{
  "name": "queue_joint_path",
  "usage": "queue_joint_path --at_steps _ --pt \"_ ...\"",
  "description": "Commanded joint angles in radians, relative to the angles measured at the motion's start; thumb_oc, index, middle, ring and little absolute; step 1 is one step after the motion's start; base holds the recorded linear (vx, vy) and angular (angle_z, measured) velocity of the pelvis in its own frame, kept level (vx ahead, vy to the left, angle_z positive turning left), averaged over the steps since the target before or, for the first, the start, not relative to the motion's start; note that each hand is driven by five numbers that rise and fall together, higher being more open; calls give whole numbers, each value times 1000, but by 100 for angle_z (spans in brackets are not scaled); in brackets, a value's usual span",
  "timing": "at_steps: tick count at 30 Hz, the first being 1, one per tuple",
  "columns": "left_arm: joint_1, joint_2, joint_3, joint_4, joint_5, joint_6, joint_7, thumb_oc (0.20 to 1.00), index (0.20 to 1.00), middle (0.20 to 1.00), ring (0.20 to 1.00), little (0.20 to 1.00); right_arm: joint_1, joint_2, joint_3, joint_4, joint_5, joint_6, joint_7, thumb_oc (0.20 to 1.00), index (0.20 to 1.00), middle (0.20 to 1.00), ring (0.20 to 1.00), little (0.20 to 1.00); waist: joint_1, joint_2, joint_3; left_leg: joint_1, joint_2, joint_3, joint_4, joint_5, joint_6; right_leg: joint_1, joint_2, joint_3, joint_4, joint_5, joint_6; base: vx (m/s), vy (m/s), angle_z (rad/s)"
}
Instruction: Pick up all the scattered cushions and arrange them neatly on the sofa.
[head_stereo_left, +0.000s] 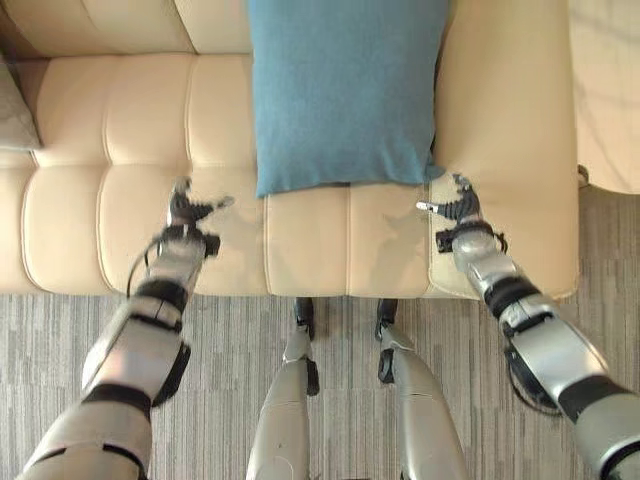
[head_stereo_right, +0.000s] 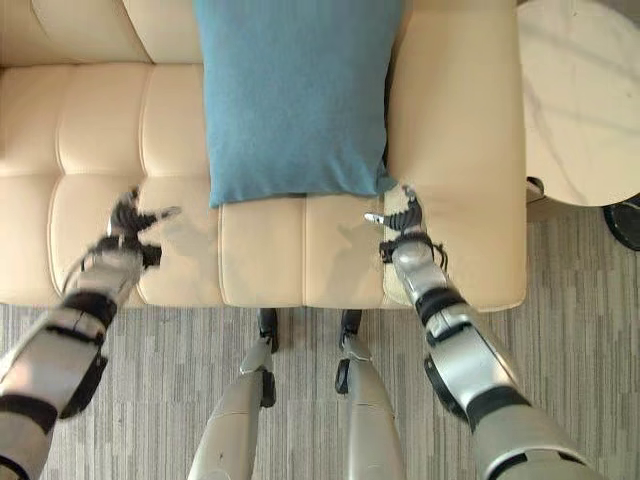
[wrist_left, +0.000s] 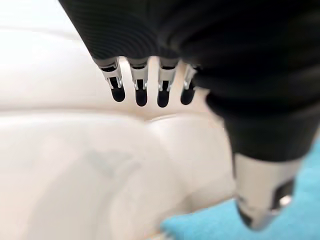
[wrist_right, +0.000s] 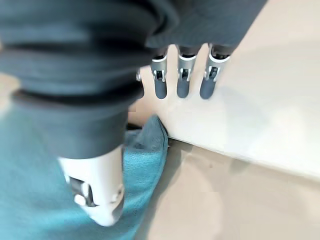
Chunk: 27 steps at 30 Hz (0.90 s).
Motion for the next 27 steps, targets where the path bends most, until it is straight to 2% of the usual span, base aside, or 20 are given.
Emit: queue_joint_path --at_steps 1,3,6,10,11,14,17,20,21,24,26,27 --pt "69 -44 11 -21 -51 -72 -40 1000 1000 1000 1000 1000 88 14 -6 -37 2 -60 68 1000 1000 1000 1000 1000 19 -35 -51 110 -17 -1 23 -160 -19 184 2 -6 -112 -95 61 180 72 -14" --pt "271 -112 58 -158 -57 -69 -67 1000 1000 1000 1000 1000 270 31 -58 -157 -22 -58 117 1000 1000 1000 1000 1000 15 -34 -92 182 -16 5 -8 -163 -13 255 0 -7 -136 -96 70 182 77 -12" --pt "457 -162 96 -265 -33 -43 -100 1000 1000 1000 1000 1000 435 36 -116 -226 -66 -41 166 1000 1000 1000 1000 1000 7 -27 -154 265 -22 5 -42 -166 -4 332 2 -8 -161 -97 77 137 94 1" --pt "592 -200 100 -356 23 -7 -138 1000 1000 1000 1000 1000 551 41 -149 -275 -161 -23 202 1000 1000 1000 1000 1000 3 -20 -215 357 -26 22 -78 -171 5 413 7 5 -195 -94 86 29 124 -8" --pt "658 -207 98 -411 63 13 -163 1000 1000 1000 1000 1000 616 47 -170 -276 -175 -13 226 1000 1000 1000 1000 1000 4 -22 -250 414 -31 33 -91 -187 13 463 5 14 -220 -93 91 22 139 -17" --pt "691 -199 84 -431 113 33 -188 1000 1000 1000 1000 1000 654 62 -191 -248 -153 -7 239 1000 1000 1000 1000 1000 3 -29 -272 452 -37 43 -99 -199 18 501 2 18 -237 -93 100 27 109 -15" --pt "704 -194 79 -434 127 42 -192 1000 1000 1000 1000 1000 672 70 -205 -234 -133 -4 239 1000 1000 1000 1000 1000 1 -35 -273 469 -41 47 -99 -207 21 516 -3 18 -239 -92 105 -20 70 -24" --pt "721 -167 79 -470 139 52 -200 1000 1000 1000 1000 1000 720 80 -242 -272 -110 -1 227 1000 1000 1000 1000 1000 -16 -44 -242 457 -44 63 -99 -206 27 484 -14 26 -203 -84 118 -192 85 -11" --pt "709 -162 82 -474 137 52 -191 1000 1000 1000 1000 1000 711 86 -249 -275 -99 -6 212 1000 1000 1000 1000 1000 -20 -41 -219 448 -36 71 -99 -195 30 449 -15 35 -154 -85 125 -272 -1 -5" --pt "696 -158 98 -489 135 51 -170 1000 1000 1000 1000 1000 698 100 -266 -274 -82 -13 184 1000 1000 1000 1000 1000 -13 -28 -183 422 -9 96 -99 -172 36 415 -18 16 -31 -121 111 -288 12 -29" --pt "701 -157 105 -498 133 48 -170 1000 1000 1000 1000 1000 706 101 -268 -277 -78 -15 183 1000 1000 1000 1000 1000 -5 -18 -190 404 3 117 -99 -161 37 427 -24 -6 40 -164 94 -178 45 -50" --pt "700 -157 105 -498 133 48 -170 1000 1000 1000 1000 1000 706 101 -268 -277 -78 -15 183 1000 1000 1000 1000 1000 -4 -17 -192 400 4 117 -99 -159 37 424 -23 -6 38 -160 94 -150 25 -36"
